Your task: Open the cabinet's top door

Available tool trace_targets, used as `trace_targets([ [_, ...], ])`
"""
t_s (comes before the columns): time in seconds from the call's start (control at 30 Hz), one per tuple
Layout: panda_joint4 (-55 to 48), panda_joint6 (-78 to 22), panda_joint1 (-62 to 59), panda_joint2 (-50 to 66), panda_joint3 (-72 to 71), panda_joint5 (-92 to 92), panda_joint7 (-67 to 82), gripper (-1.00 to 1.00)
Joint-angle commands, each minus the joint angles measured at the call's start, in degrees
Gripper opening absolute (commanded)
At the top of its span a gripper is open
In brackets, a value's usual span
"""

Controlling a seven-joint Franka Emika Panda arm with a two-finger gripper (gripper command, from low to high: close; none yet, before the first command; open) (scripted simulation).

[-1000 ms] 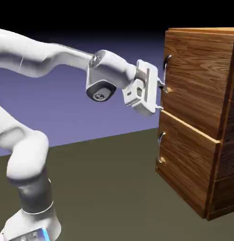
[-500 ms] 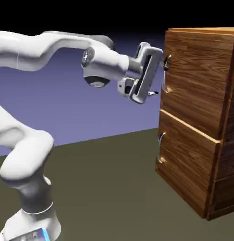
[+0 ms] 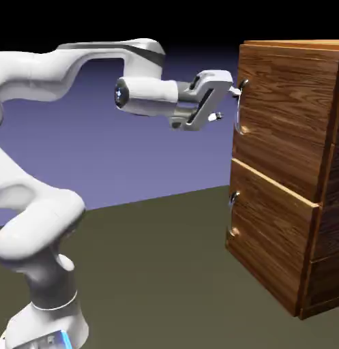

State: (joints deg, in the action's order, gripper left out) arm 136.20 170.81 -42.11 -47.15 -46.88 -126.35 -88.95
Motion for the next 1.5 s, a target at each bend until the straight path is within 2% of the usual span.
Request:
trace_targets([
  [0.0,-0.49,-0.06,-0.85,-0.29,-0.93,-2.50,-0.92,0.00],
  [0.47,-7.34,-0.95,-12.66,-4.29,-13.87,-37.38,-13.76,0.00],
  [0.73,-15.25,-2.19,-23.79,-0.96,-21.30,-39.65,-13.55,0.00],
  [0.77,-15.25,-2.19,-23.79,-0.96,-21.30,-39.65,-13.55,-1.00],
  [0.8,-15.25,-2.19,-23.79,-0.96,-21.30,-39.65,-13.55,-1.00],
  [1.1,-6.54,-7.10,-5.10,7.23,-6.84,-38.98,-1.39,-1.00],
  [1.47,8.78,-17.82,16.96,3.02,14.63,-16.62,-12.67,-1.00],
])
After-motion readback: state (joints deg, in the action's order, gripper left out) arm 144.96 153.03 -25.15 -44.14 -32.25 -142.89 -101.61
